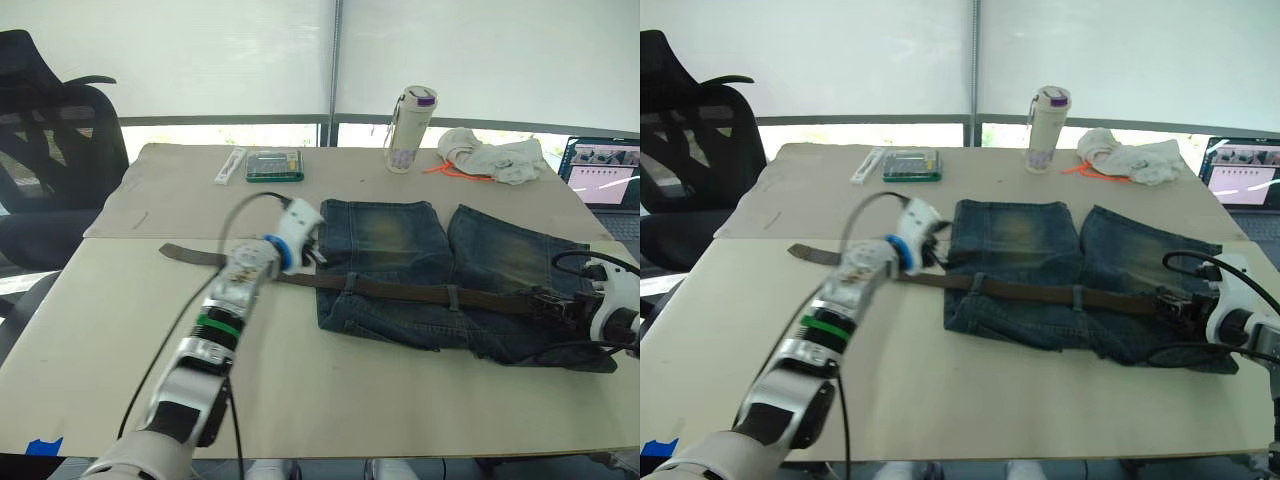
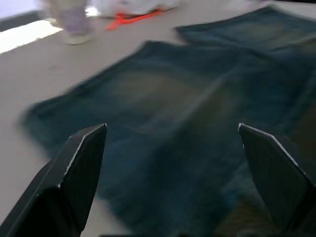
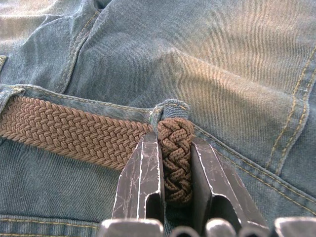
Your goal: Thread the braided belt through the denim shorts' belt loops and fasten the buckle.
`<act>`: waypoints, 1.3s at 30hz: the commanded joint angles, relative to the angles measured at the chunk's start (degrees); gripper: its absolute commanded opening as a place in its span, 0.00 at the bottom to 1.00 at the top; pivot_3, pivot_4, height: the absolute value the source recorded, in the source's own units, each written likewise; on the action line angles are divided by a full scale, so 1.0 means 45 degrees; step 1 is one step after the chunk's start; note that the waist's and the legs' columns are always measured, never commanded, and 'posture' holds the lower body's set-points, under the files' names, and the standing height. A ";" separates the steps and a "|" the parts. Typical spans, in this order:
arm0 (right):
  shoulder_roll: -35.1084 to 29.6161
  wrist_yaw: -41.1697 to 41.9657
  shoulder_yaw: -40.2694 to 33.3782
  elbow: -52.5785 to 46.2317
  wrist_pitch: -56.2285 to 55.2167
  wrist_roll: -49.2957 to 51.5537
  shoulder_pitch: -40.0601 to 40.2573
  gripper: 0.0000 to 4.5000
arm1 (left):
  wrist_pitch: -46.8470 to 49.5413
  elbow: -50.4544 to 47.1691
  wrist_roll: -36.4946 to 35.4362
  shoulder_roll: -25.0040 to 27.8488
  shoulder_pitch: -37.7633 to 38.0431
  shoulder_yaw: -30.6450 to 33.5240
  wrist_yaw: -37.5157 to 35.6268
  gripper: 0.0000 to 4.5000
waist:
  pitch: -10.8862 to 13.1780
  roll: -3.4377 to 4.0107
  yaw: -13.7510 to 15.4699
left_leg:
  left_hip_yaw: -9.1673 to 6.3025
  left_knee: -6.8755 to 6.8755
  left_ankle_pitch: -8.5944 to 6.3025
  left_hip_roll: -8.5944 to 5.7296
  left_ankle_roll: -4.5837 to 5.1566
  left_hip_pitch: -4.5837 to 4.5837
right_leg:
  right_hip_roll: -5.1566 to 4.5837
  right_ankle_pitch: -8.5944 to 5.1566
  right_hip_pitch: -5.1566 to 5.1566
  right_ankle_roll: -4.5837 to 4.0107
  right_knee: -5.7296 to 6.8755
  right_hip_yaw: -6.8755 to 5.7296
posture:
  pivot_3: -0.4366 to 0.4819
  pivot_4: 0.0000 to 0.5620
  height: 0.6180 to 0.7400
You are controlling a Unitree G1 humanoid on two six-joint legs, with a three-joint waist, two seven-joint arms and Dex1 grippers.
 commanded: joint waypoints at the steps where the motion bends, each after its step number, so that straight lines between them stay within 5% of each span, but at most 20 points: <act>1: -0.0038 -0.0061 -0.0425 -0.0520 0.0007 0.0133 0.0130 0.06 | -0.0312 0.1041 0.0915 0.0129 -0.0523 -0.0622 -0.0149 1.00 | -0.0001 0.0001 -0.0025 | -0.0001 -0.0004 0.0000 0.0002 0.0000 0.0009 | 0.0001 0.0000 0.0000 -0.0001 0.0004 0.0006 | 0.48 0.27 0.97; 8: 0.0074 -0.0351 -0.1165 -0.1504 0.0212 0.0286 0.1297 0.06 | -0.1089 0.2826 0.2413 -0.0194 -0.0430 -0.1955 -0.0396 1.00 | -0.0002 0.0002 0.0177 | -0.0027 0.0027 -0.0039 0.0017 0.0065 0.0005 | -0.0011 0.0000 0.0030 0.0001 -0.0004 0.0005 | 0.48 0.27 0.97; 22: 0.0212 -0.0187 -0.1000 -0.2150 0.0316 0.0478 0.1316 0.06 | 0.0525 0.0483 0.0683 0.0210 0.0574 -0.0326 -0.1449 0.01 | -0.0004 0.0007 0.0132 | -0.0033 0.0030 -0.0066 0.0038 0.0109 0.0021 | -0.0015 0.0000 0.0044 0.0000 0.0002 0.0005 | 0.48 0.27 0.97; 31: 0.1375 -0.0179 0.1309 -0.0865 -0.1114 -0.0588 -0.1238 0.06 | -0.0443 0.2031 0.0730 0.1677 -0.0223 0.1328 0.0910 0.00 | -0.0003 0.0006 -0.0255 | -0.0032 0.0025 -0.0061 0.0052 0.0100 0.0031 | 0.0006 0.0003 0.0029 -0.0007 0.0013 0.0013 | 0.48 0.27 0.97; 39: 0.3689 -0.0148 0.4255 0.2775 -0.4164 -0.2744 -0.5408 0.06 | -0.0130 0.1384 0.0379 0.3274 0.0386 0.2182 0.0952 0.00 | -0.0003 0.0006 -0.0313 | 0.0001 0.0016 0.0000 0.0053 -0.0003 -0.0014 | 0.0013 0.0005 -0.0041 -0.0009 0.0040 0.0017 | 0.48 0.27 0.97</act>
